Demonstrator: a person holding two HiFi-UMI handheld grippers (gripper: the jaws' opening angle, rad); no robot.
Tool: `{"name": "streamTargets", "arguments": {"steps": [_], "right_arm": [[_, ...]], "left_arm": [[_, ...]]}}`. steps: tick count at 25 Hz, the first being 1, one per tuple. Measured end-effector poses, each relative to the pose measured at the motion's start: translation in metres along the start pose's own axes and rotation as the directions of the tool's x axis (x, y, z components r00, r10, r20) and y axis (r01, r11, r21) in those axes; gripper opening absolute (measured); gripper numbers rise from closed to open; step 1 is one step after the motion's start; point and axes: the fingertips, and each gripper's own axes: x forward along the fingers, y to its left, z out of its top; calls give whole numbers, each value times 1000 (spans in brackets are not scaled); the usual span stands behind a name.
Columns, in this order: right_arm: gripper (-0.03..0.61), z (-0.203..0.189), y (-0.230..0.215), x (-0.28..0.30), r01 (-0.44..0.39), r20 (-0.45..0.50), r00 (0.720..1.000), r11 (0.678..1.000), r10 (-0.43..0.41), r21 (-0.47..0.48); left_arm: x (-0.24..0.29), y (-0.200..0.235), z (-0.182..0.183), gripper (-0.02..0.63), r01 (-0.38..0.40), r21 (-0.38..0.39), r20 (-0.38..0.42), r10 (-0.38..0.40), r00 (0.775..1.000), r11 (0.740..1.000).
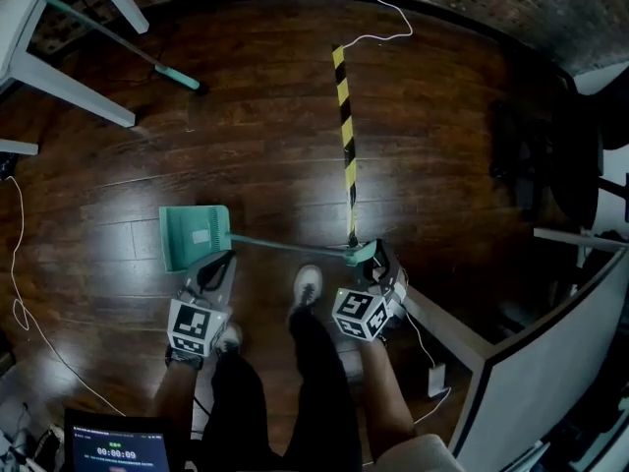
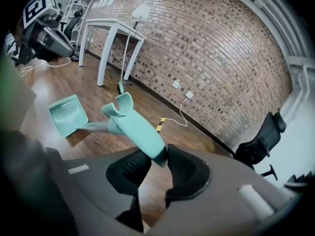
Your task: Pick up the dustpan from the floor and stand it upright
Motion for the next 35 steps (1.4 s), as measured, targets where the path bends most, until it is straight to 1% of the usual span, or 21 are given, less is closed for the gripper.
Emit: {"name": "streamTargets", "arguments": {"steps": [3,5,7,9,11,15,17,19,21,26,29,32,34,35], "right_arm": [[107,25,-4,-23,-7,-21,1000,997,6,-77],[118,45,-2,-36,-21,-18,1000,995,20,-98],[137,66,5,-48,-56,-7,998,995,56,-88],[165,85,15,-59,-109,5,994,991,110,-78],[190,102,26,-70,-161,17,986,983,164,-89],[213,133,48,-97,-233,23,972,969,235,-81],[216,152,60,-110,-257,48,964,962,262,-93],[230,171,71,-125,-270,79,957,957,279,-109],[230,188,76,-140,-270,105,954,956,282,-112],[229,229,74,-182,-279,168,941,954,295,-114],[227,246,69,-211,-275,200,935,955,293,-113],[227,255,68,-243,-292,220,927,952,304,-88],[227,262,66,-265,-296,237,922,952,307,-82],[227,267,66,-275,-302,244,918,950,314,-85]], "left_arm": [[-25,0,27,0,-24,-17,6,24,1000,1000],[-42,2,47,0,-33,-42,15,33,999,999],[-58,7,65,0,-49,-62,21,51,998,997],[-75,13,79,0,-76,-78,28,78,997,994],[-93,20,91,0,-108,-94,38,112,993,990],[-127,32,113,0,-139,-84,54,144,988,987],[-145,40,120,0,-158,-77,61,163,985,984],[-165,50,122,0,-182,-75,71,187,980,980],[-187,60,126,0,-206,-78,85,212,973,975],[-238,75,153,0,-257,-95,144,269,952,962],[-263,75,164,0,-263,-85,177,274,945,961],[-287,69,170,0,-252,-64,210,260,943,966],[-304,61,182,0,-232,-33,235,233,944,972],[-312,58,190,0,-222,-5,246,216,945,975]]}}
